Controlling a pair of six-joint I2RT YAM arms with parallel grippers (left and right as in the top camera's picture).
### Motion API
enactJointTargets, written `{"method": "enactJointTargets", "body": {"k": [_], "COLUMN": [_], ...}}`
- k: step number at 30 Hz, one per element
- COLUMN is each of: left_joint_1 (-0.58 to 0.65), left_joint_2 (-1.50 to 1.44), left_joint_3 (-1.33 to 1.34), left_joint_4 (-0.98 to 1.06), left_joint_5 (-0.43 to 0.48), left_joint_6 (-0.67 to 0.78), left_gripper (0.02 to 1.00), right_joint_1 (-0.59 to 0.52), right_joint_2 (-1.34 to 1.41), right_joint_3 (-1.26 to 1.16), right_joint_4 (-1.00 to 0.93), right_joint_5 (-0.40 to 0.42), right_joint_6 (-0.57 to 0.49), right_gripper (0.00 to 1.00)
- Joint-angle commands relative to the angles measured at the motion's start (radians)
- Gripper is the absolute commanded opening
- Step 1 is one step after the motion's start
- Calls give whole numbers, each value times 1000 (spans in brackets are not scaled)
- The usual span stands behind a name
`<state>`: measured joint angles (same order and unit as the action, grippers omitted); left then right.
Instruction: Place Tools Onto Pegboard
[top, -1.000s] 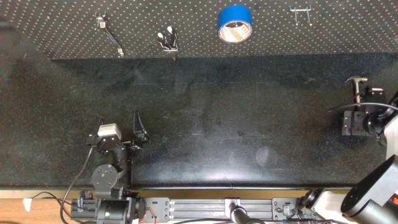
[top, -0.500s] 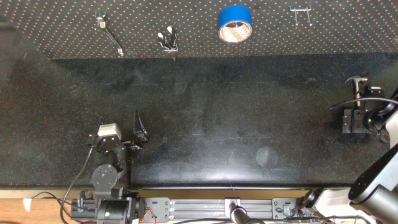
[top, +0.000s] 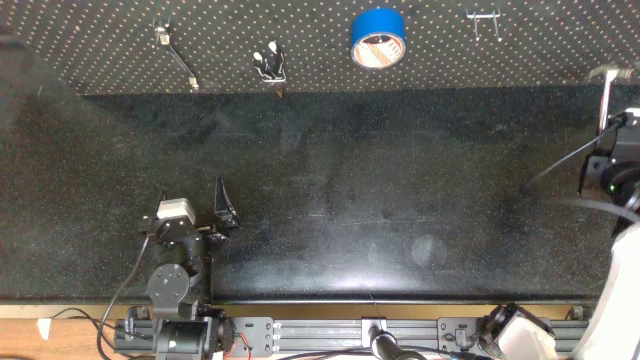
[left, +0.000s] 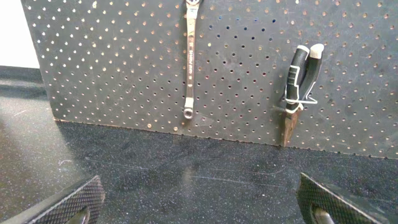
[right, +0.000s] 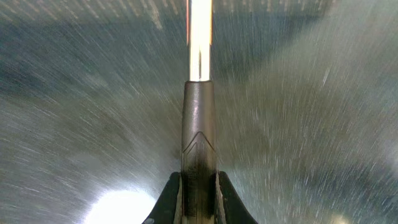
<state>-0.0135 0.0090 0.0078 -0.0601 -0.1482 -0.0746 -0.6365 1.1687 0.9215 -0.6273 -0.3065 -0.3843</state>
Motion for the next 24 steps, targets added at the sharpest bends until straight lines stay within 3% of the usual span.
{"method": "enactJointTargets", "body": {"k": [1,3,6,11,24], "left_joint_1": [5,5,5,5,5], "left_joint_2": [-6,-6,-6,-6,-6], "left_joint_3": [-2,-2,-2,-2,-2], "left_joint_4": [-5,-5,-5,-5,-5], "left_joint_5": [3,3,3,3,3], "left_joint_6": [13,13,13,13,13], "left_gripper": [996,996,996,996,996], "right_joint_1": [231,420,494,503,502], "right_joint_2": [-231,-275,-193,-47,105], "right_joint_3": [6,6,6,6,6], "right_joint_4": [18,103,129,243,251], "right_joint_5": [-54,-53,-54,-50,-32], "right_joint_6": [167,167,167,167,166], "right_gripper": [75,75,77,75,77]}}
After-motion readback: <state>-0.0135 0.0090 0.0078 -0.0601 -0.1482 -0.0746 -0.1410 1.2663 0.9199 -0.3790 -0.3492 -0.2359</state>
